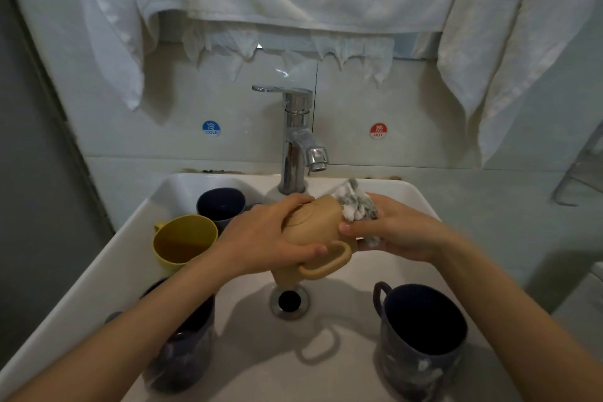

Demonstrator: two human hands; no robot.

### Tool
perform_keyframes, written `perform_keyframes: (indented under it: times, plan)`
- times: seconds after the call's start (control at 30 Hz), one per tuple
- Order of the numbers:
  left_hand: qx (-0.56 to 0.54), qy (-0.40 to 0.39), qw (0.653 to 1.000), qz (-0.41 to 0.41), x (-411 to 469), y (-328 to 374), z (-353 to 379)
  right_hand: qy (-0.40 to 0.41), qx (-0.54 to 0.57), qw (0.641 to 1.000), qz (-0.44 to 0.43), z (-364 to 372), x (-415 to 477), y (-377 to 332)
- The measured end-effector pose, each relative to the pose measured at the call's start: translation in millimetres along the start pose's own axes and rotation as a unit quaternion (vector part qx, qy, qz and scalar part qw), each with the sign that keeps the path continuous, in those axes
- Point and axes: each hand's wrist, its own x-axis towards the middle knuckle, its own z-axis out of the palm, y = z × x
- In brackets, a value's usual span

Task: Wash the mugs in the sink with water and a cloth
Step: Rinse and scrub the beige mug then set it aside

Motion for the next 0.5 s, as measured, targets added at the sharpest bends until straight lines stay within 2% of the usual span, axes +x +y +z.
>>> perform_keyframes:
  times: [0.17,0.27,0.33,0.4,0.5]
  plan:
    - [-0.141,-0.048,0.989,-0.007,3.1,-8.4,-6.1,-0.028,0.033,0.999,0.010,-2.8,-0.9,1.4]
    - [-0.164,-0.023,0.986,-0.012,6.0,-12.9,0.0,0.008,0.061,0.998,0.017,1.2,3.2,3.2]
    - [-0.234,-0.002,0.972,-0.007,6.6,-14.0,3.6,0.051,0.118,0.992,0.019,0.4,4.1,1.7]
    - [-0.277,0.006,0.960,0.042,6.0,-15.5,4.1,0.086,0.175,0.981,0.017,-1.3,3.7,-0.7]
    - [-0.229,0.034,0.967,0.105,3.8,-16.8,4.0,0.111,0.225,0.968,0.030,-0.5,4.6,-0.1]
